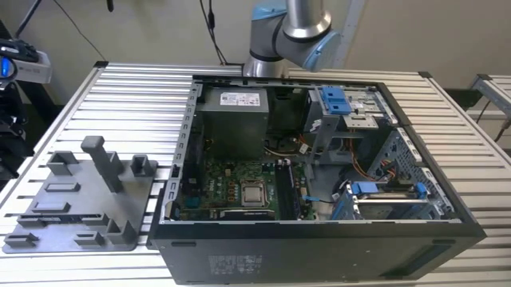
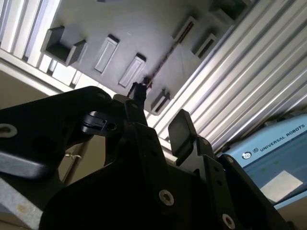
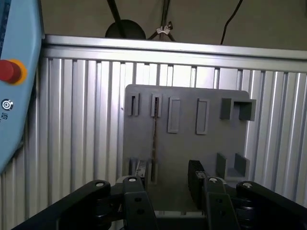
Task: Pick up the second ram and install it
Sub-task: 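Pick up the second ram and move it above second insertion slot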
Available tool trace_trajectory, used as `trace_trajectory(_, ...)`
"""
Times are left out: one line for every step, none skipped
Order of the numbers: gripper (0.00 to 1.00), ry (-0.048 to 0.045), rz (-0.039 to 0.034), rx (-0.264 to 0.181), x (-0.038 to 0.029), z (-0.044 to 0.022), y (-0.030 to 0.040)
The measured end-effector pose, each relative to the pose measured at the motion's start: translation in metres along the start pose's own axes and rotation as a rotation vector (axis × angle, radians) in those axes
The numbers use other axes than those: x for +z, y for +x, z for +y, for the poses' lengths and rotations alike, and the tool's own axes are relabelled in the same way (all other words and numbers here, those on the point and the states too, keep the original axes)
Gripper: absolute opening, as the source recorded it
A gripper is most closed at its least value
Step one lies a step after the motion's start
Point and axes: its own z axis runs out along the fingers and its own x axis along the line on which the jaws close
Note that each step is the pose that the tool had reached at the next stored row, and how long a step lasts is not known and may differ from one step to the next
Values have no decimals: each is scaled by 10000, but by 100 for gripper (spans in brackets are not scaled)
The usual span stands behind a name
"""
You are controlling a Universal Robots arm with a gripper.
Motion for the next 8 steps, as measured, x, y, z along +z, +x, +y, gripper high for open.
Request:
trace_trajectory(48, 18, 1, -19, 16, -1, 0)
trace_trajectory(48, 41, 3, -40, 31, -1, 1)
trace_trajectory(48, 64, 4, -68, 47, -2, 1)
trace_trajectory(48, 87, 6, -96, 62, -2, 1)
trace_trajectory(48, 104, 7, -122, 77, -2, 2)
trace_trajectory(48, 104, 7, -136, 92, -2, 2)
trace_trajectory(48, 105, 7, -150, 106, -3, 2)
trace_trajectory(48, 105, 8, -165, 120, -3, 3)
